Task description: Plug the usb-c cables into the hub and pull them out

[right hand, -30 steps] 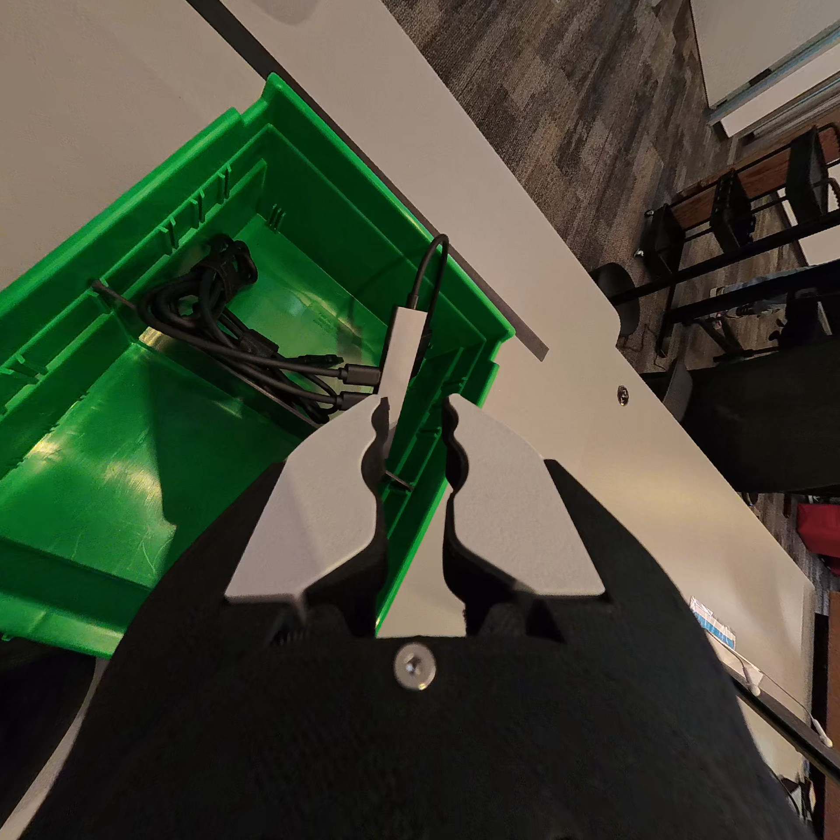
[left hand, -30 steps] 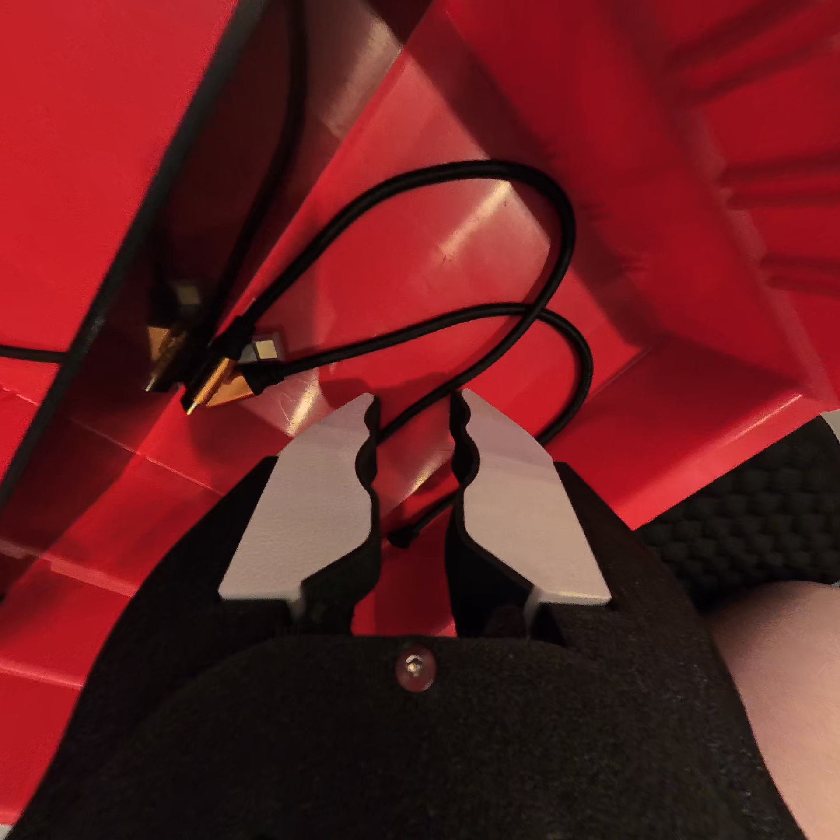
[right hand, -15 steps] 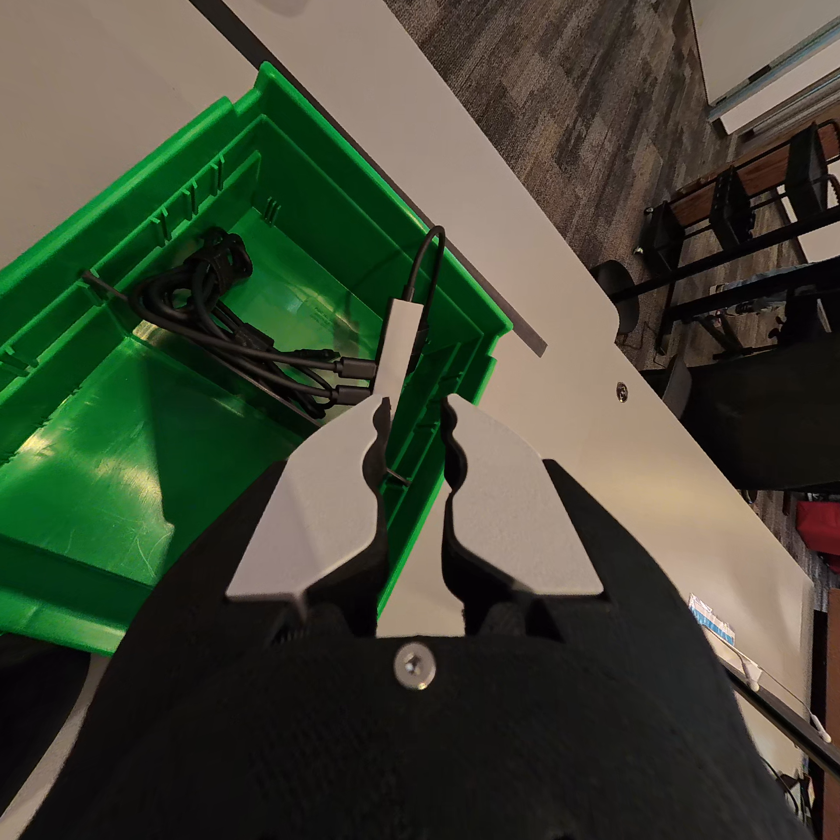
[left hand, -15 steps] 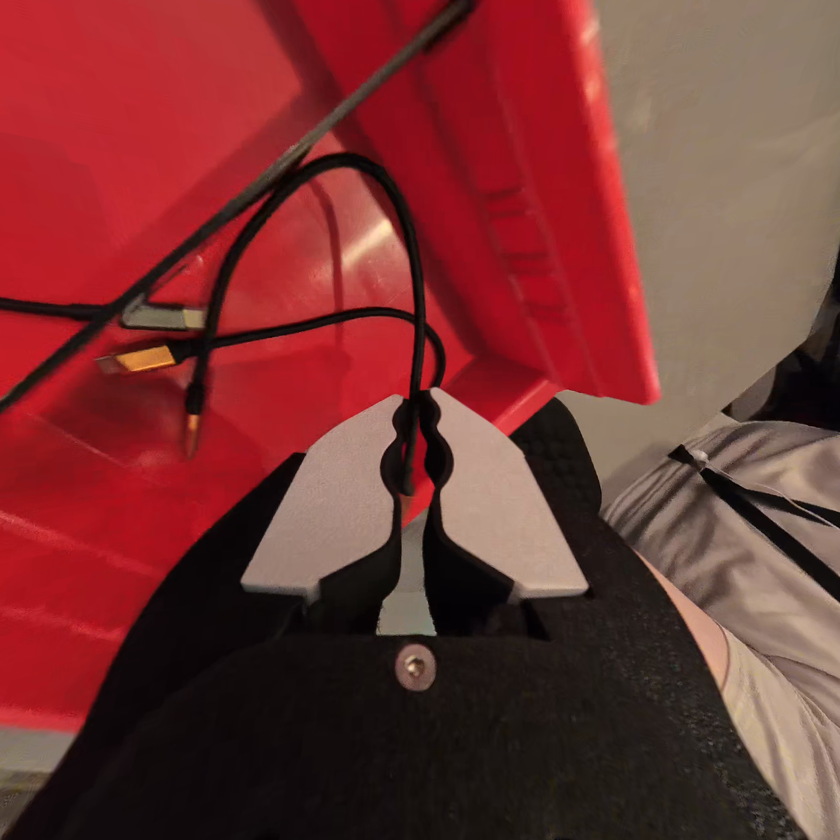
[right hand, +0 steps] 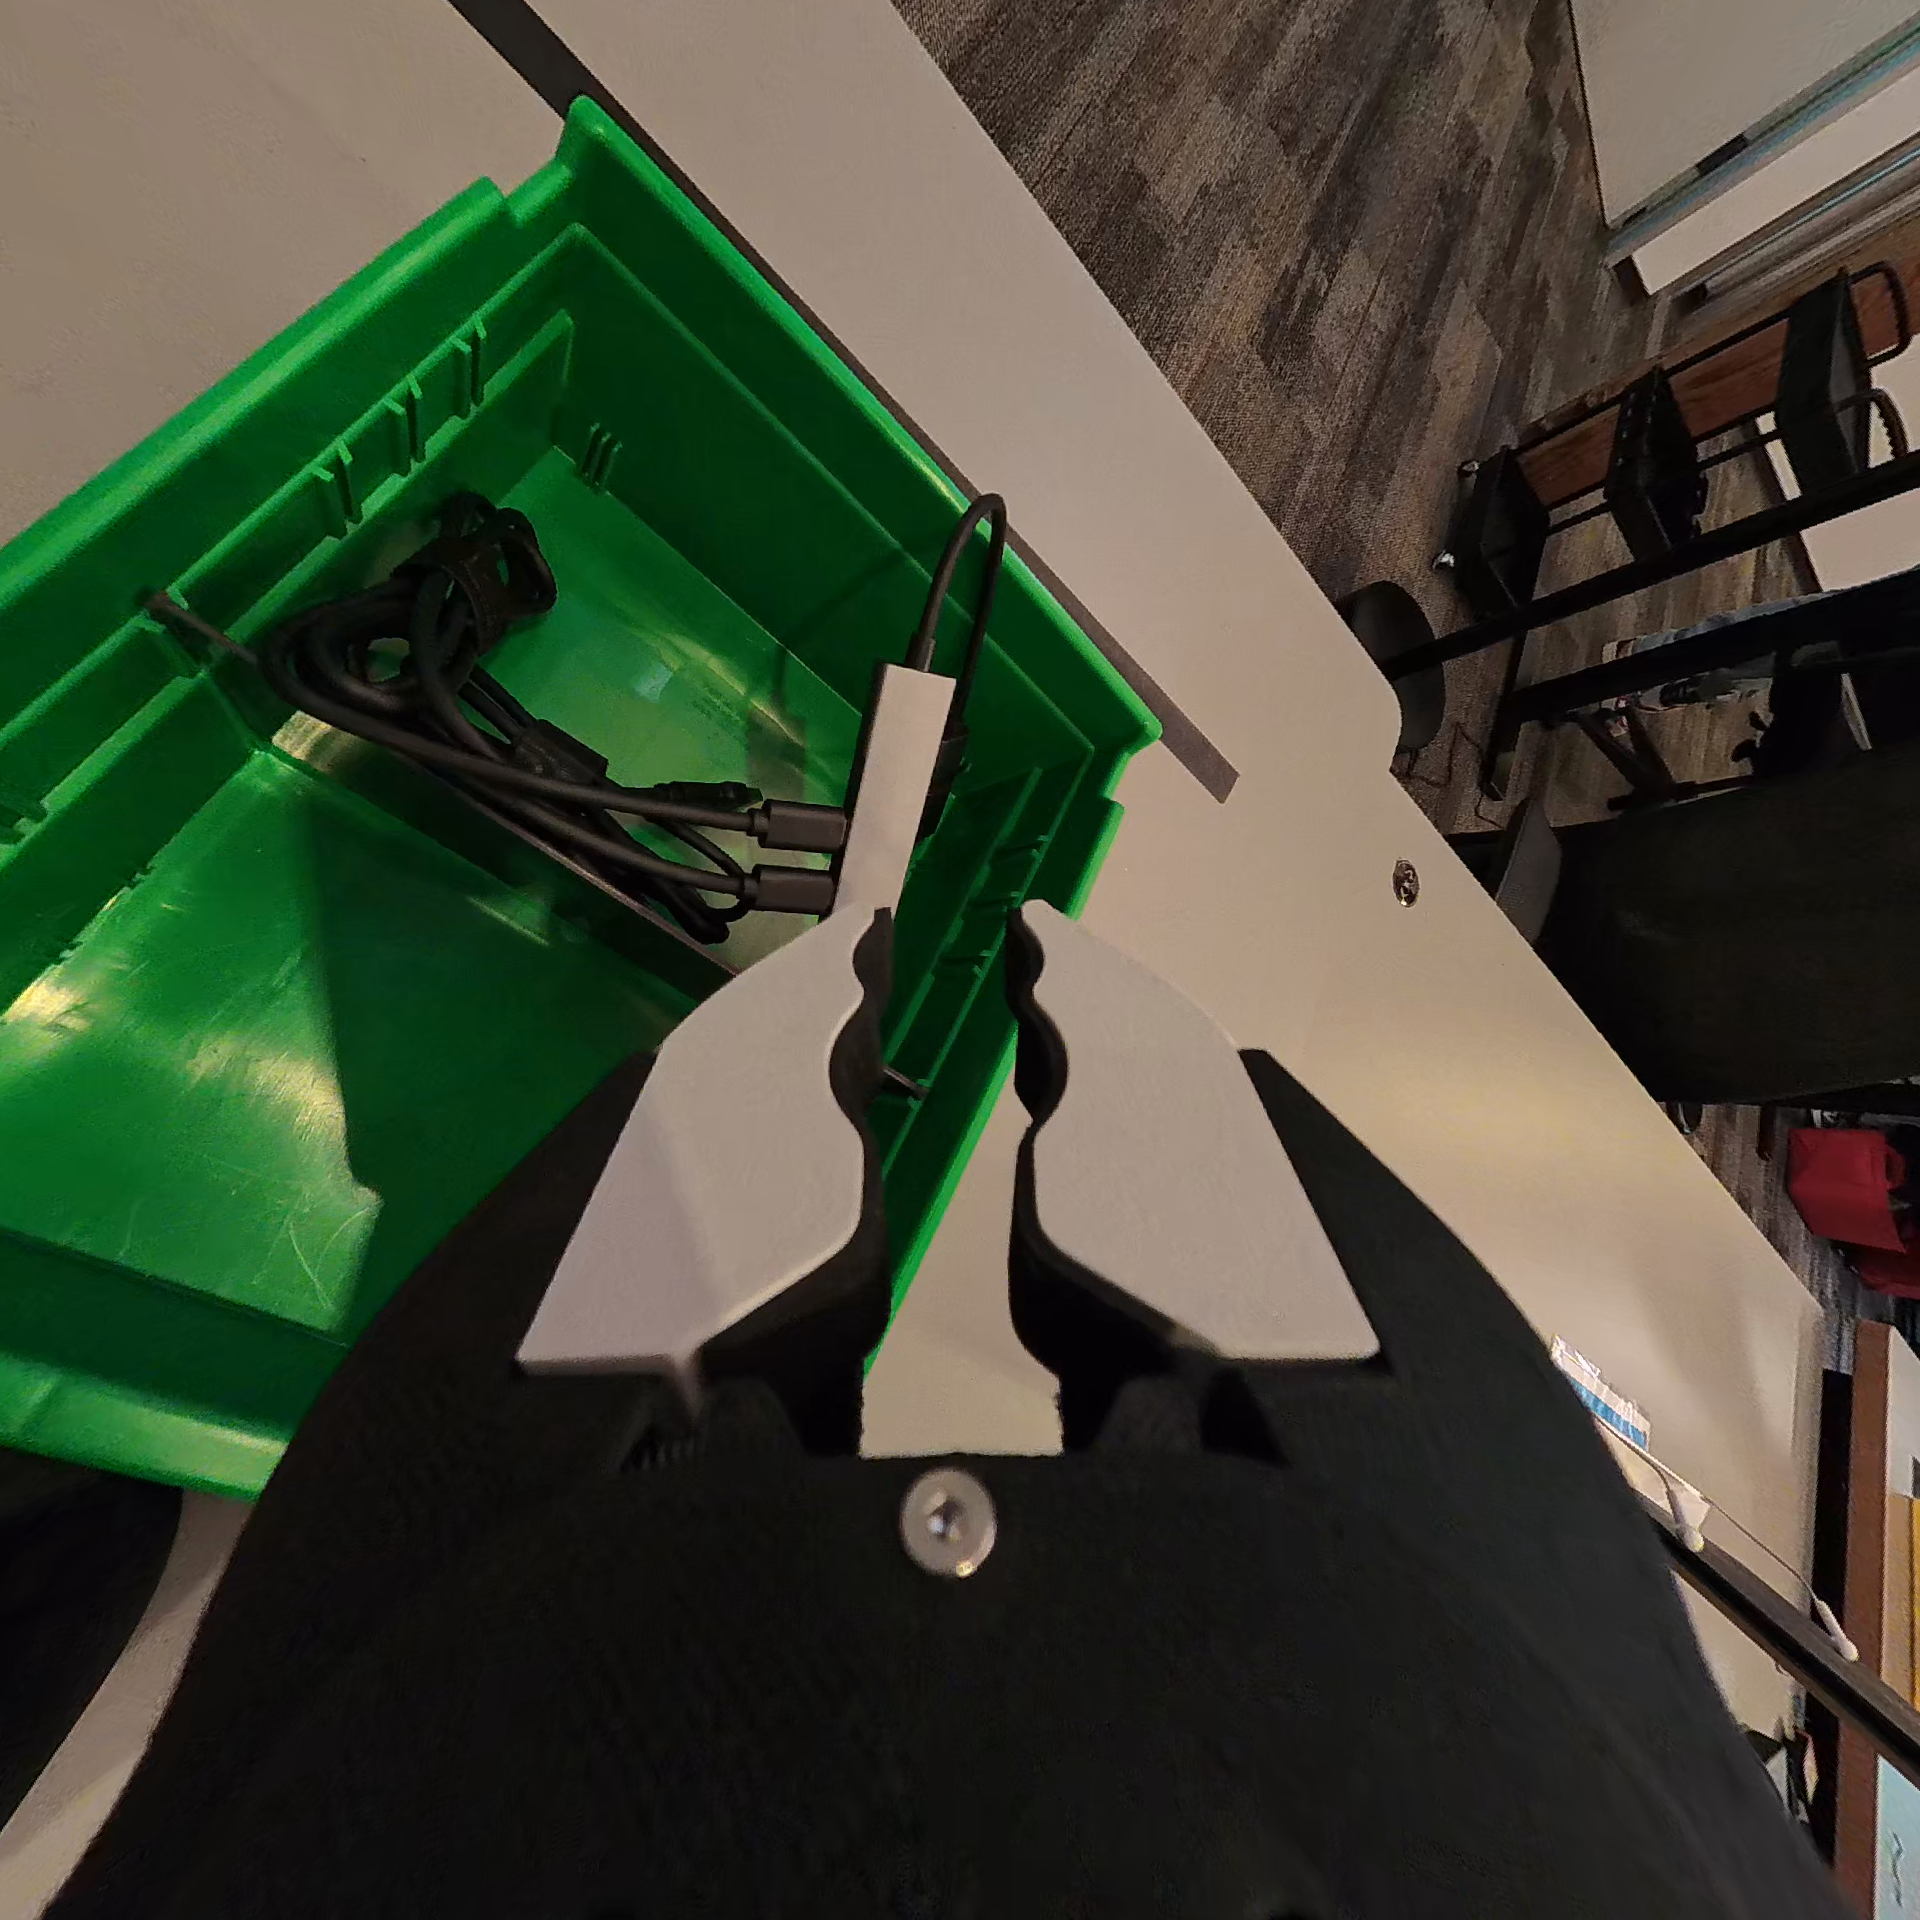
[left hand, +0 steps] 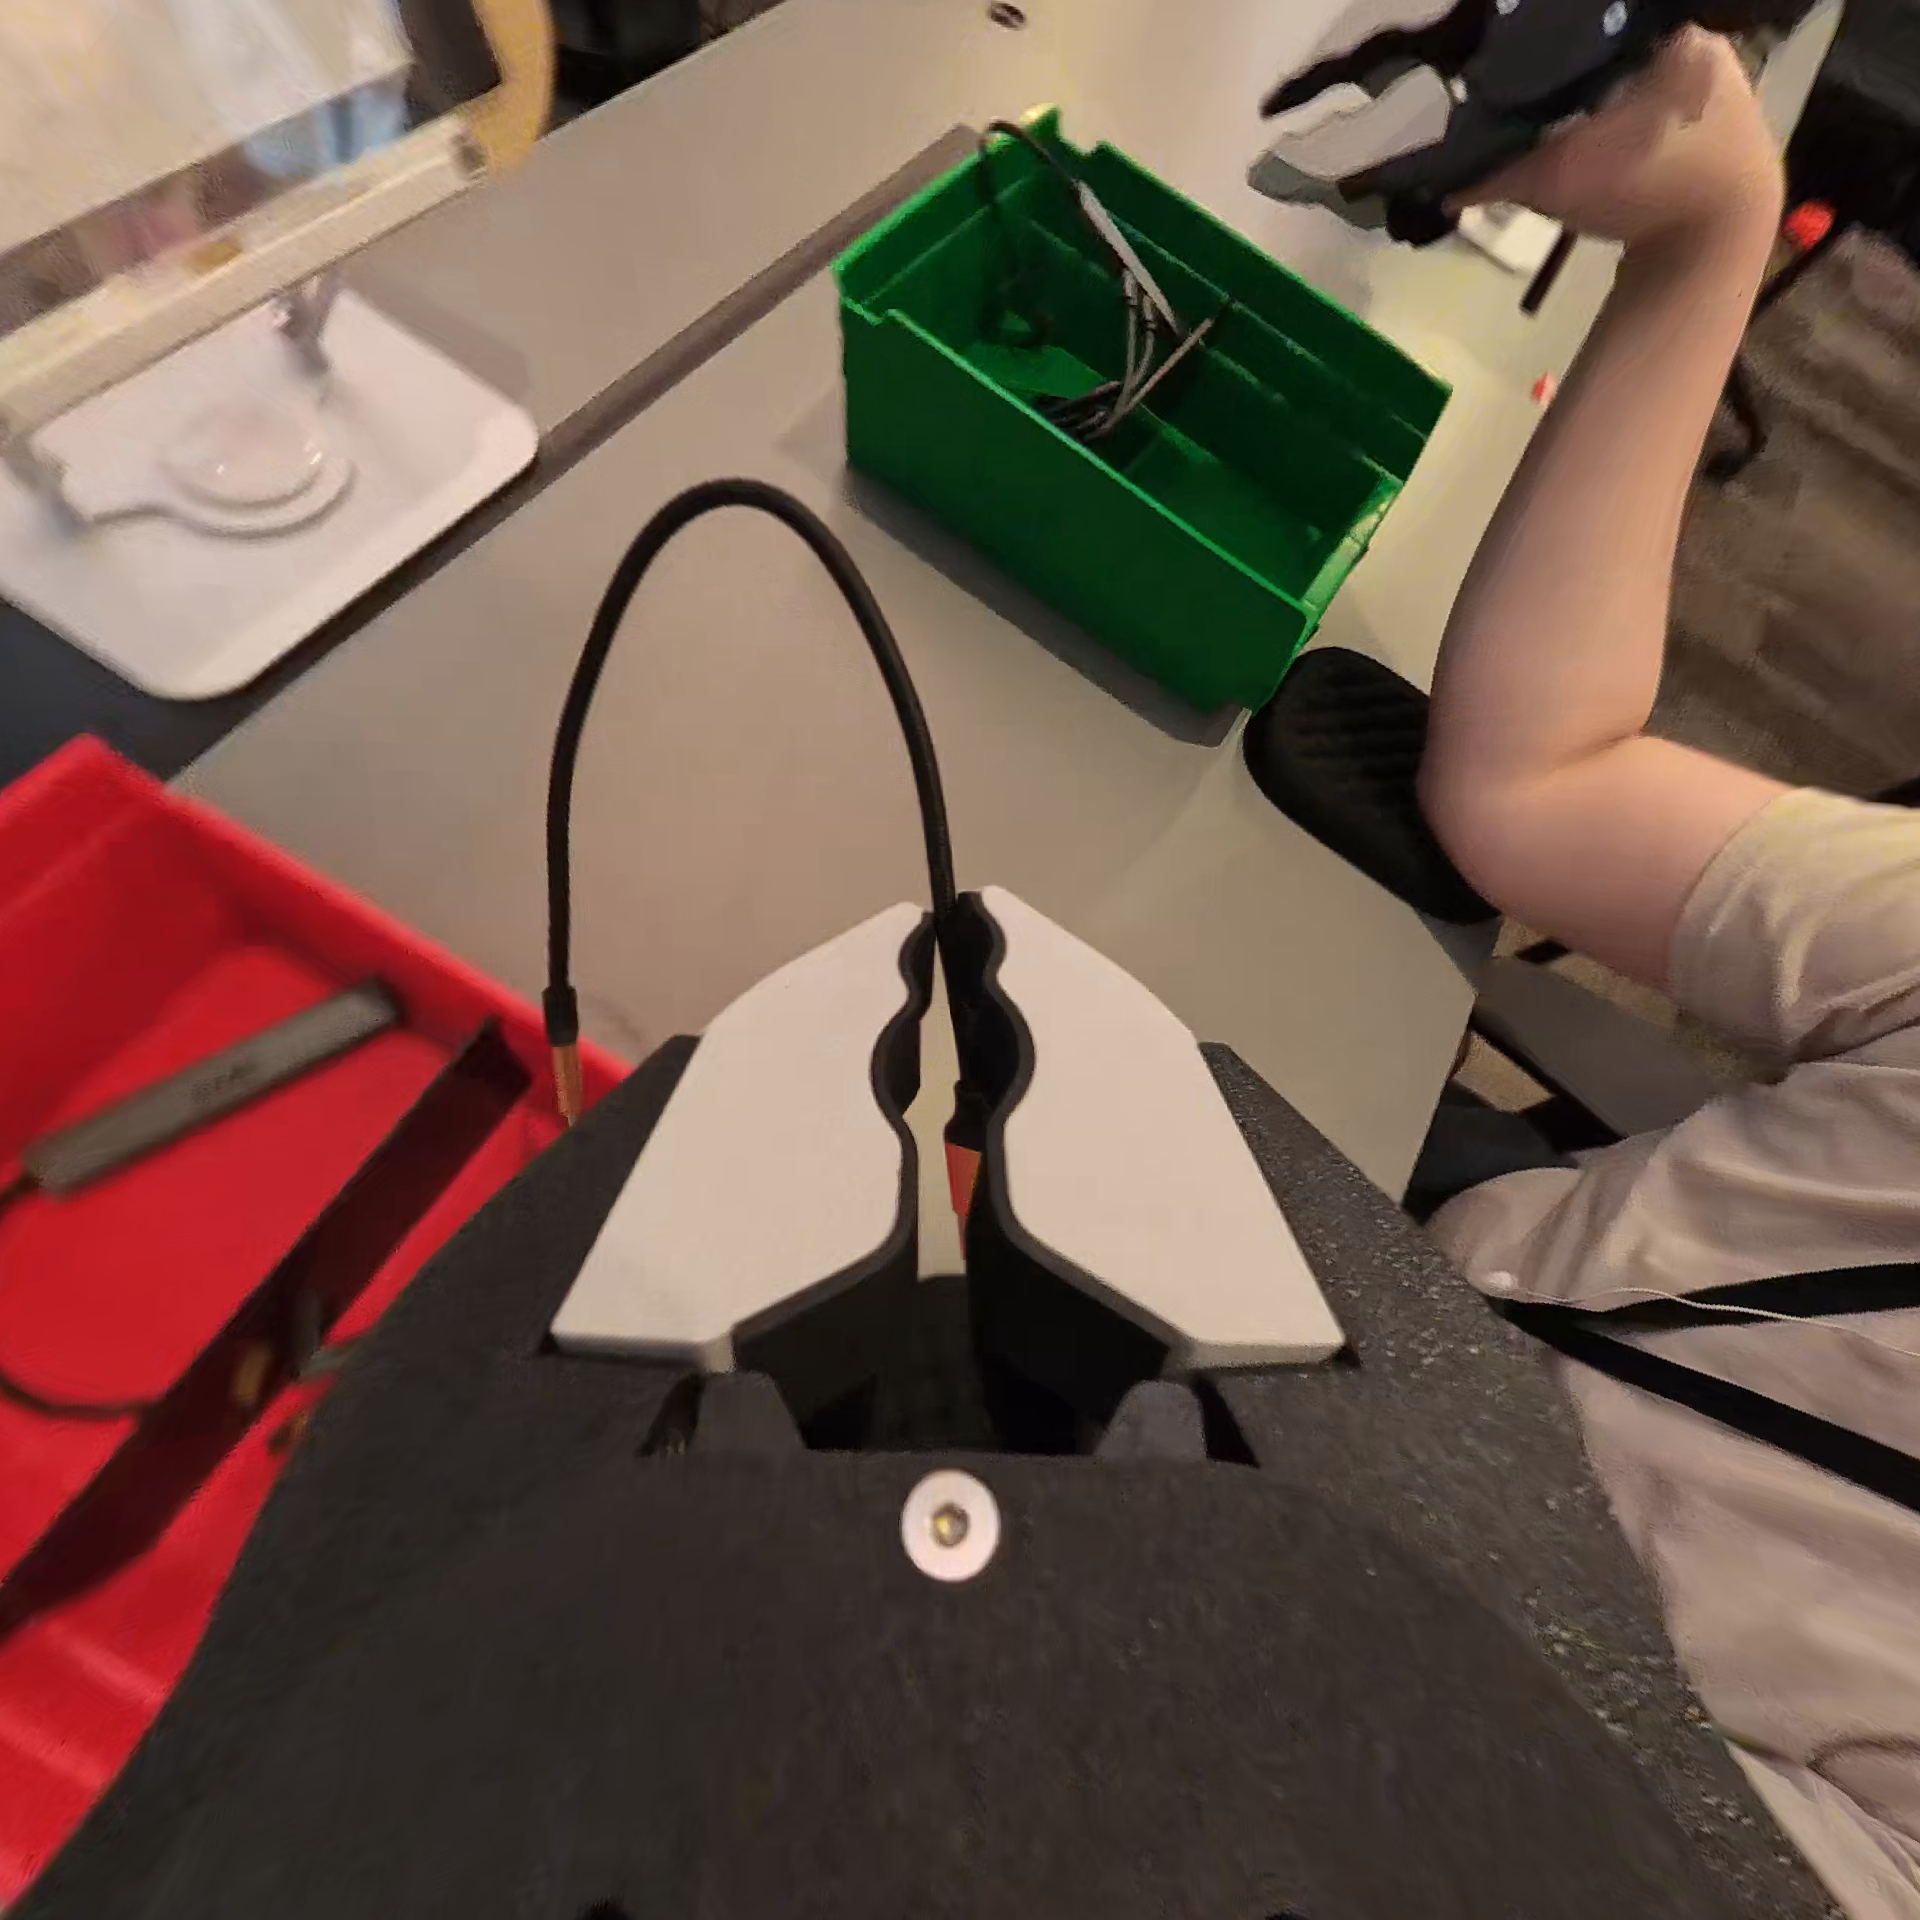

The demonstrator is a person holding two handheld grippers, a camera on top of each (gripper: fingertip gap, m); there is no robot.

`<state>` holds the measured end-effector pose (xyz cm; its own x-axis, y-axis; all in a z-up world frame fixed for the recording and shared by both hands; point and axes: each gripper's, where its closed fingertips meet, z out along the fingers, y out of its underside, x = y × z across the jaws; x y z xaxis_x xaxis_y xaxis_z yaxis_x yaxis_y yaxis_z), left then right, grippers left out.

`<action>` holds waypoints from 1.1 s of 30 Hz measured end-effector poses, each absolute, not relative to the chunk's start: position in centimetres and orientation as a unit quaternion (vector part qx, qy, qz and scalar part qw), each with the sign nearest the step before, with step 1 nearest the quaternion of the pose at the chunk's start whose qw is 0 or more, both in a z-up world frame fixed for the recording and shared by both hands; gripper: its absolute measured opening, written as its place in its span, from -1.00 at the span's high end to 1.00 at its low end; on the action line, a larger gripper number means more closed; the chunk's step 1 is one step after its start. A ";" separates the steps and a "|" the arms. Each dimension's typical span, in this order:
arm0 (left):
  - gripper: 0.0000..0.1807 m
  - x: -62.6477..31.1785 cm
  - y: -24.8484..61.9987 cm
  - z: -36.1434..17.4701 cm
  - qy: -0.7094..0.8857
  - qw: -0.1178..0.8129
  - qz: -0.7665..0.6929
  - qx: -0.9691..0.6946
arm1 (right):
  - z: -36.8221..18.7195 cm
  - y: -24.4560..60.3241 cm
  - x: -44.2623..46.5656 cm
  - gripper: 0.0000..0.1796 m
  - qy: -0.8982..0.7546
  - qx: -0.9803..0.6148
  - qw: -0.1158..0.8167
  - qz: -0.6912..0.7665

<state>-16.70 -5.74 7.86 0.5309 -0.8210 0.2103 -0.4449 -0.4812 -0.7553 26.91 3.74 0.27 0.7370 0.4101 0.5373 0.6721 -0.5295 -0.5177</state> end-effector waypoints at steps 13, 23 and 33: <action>0.97 -3.8 -3.3 -7.5 0.484 0.101 -0.203 -0.845 | 0.2 3.6 27.2 0.76 -0.318 -0.856 0.363 -0.185; 0.96 -2.9 -7.6 -14.2 0.564 -0.056 -0.175 -0.805 | -0.2 3.6 27.0 0.75 -0.327 -0.857 0.355 -0.183; 0.64 -1.9 -7.3 -13.0 0.593 -0.013 -0.198 -0.780 | -0.3 3.5 27.4 0.75 -0.323 -0.859 0.354 -0.181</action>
<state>-1.91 -7.28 -12.95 0.2176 -0.9208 0.3237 -0.9309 -0.2955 -0.2149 27.38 3.48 -0.32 0.7265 0.4260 0.5392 0.6823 -0.5405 -0.4923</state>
